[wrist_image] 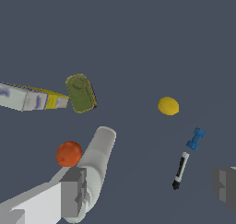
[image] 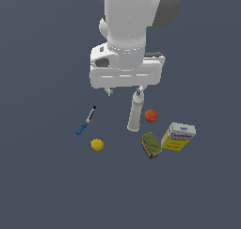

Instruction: Pick up a designated object from a clutter of objects.

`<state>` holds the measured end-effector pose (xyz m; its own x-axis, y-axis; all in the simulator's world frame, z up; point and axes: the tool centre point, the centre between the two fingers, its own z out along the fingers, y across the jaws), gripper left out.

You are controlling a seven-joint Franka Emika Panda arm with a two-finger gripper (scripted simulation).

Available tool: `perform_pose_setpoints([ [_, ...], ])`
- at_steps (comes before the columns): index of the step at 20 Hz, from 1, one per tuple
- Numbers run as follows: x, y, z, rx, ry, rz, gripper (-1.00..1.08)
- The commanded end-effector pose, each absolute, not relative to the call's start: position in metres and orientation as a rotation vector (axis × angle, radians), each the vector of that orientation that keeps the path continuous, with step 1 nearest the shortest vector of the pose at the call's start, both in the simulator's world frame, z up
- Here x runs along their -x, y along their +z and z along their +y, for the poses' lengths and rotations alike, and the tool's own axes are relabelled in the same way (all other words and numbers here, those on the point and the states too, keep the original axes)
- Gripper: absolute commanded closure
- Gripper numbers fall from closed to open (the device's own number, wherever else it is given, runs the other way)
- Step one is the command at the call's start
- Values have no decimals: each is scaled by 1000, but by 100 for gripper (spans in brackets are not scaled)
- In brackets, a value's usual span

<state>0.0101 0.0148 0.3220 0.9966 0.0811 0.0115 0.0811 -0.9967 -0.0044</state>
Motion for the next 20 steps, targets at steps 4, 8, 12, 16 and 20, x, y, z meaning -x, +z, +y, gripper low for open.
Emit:
perform_pose_setpoints([
  [4, -21, 311, 36, 3130, -12, -342, -92],
  [8, -32, 300, 59, 3108, -6, -561, -92],
  [12, -42, 286, 86, 3060, 0, -808, -92],
  [16, -50, 272, 115, 2989, 6, -1050, -92],
  [20, -57, 257, 144, 2896, 9, -1283, -92],
])
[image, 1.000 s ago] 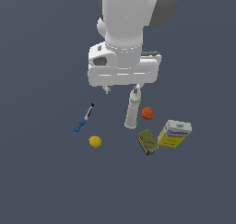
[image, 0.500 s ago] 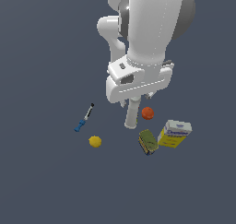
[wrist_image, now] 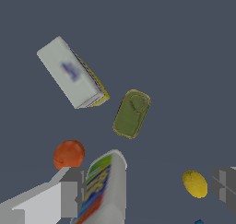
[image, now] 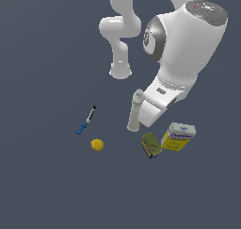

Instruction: Pick up a designated object from a clutter of objects.

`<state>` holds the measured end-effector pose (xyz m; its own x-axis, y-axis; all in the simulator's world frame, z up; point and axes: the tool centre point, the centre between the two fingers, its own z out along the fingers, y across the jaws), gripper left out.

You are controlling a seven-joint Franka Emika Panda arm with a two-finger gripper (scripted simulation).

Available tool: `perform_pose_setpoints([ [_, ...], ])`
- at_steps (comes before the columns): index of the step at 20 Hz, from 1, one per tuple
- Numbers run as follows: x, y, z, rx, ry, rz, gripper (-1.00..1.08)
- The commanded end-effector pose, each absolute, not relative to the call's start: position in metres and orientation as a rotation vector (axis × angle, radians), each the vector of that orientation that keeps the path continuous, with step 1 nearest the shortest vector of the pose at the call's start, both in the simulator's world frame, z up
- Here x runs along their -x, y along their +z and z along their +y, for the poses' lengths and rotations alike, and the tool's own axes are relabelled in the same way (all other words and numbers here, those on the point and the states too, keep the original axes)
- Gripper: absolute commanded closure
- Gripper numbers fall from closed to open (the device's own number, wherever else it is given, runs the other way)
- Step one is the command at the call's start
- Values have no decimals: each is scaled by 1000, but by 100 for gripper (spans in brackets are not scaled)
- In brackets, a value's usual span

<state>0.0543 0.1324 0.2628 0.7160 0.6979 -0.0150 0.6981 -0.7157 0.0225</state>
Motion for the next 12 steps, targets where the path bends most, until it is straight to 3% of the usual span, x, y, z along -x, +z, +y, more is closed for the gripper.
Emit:
perform_pose_setpoints([
  [1, -58, 253, 151, -2823, -10, 1319, -92],
  [12, -65, 216, 223, -2541, -7, 1831, -92],
])
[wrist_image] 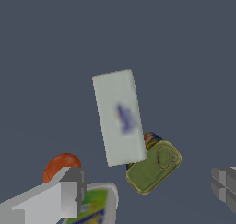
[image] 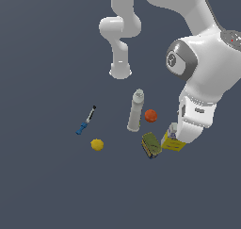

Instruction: Pick up a designated object from a clutter of objects.

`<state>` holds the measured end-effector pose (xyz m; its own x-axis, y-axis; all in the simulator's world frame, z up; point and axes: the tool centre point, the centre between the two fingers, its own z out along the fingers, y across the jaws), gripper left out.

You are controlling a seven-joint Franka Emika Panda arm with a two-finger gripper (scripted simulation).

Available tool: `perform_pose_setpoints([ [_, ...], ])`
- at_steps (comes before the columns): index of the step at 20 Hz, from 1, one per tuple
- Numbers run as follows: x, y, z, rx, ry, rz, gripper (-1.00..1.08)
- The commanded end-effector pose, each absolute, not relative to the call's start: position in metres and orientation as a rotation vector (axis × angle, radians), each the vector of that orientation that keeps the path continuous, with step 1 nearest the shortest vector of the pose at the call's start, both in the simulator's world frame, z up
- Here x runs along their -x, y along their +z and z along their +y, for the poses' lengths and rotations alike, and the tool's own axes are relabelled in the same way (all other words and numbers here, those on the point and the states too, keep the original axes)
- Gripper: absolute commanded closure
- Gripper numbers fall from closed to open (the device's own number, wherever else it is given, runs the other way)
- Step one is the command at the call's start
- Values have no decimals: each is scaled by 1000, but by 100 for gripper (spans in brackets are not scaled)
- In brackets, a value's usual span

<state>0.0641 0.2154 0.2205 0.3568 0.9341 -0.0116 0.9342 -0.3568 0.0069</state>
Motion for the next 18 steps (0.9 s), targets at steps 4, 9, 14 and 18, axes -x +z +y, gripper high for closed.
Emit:
perform_pose_setpoints([
  [4, -65, 208, 239, -2470, -3, 1933, -92],
  [9, -64, 203, 250, -2420, 0, 2002, -92],
  [14, -64, 202, 251, -2417, -1, 2007, -92],
  [18, -64, 193, 251, -2416, -1, 2008, -92],
])
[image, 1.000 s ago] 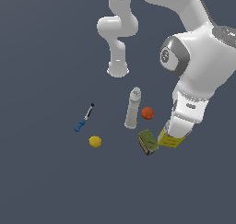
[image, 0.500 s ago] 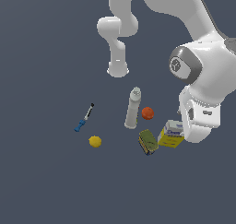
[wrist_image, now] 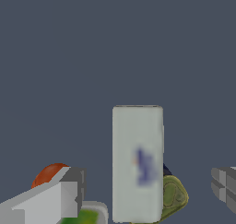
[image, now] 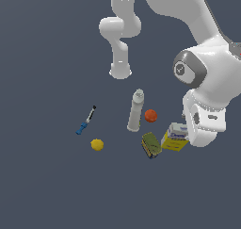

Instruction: Pick up a designated object from a clutter of objects.

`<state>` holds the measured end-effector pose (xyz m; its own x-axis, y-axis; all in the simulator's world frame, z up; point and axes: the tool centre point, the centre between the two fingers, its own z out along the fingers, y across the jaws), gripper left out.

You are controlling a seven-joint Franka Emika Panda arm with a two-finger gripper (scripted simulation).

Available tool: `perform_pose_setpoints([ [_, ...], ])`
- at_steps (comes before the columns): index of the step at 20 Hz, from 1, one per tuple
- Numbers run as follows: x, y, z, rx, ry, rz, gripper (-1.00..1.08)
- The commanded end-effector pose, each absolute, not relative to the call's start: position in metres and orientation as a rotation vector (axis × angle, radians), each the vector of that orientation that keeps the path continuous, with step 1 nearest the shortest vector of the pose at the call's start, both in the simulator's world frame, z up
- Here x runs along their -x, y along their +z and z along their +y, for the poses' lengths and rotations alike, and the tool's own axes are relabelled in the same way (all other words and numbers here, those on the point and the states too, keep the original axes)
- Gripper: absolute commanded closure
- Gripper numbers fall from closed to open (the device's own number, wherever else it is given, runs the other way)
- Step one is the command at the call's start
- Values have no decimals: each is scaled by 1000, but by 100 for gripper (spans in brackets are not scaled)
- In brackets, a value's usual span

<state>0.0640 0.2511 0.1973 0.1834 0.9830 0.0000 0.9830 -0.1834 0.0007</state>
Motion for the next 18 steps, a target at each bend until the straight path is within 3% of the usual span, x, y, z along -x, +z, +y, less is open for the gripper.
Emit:
perform_pose_setpoints([
  [1, -64, 189, 251, -2416, -1, 2008, -92],
  [13, -64, 152, 252, -2411, 0, 2014, -92],
  [14, -64, 152, 252, -2411, 0, 2014, 108],
  [18, -64, 152, 252, -2411, 0, 2014, 108],
])
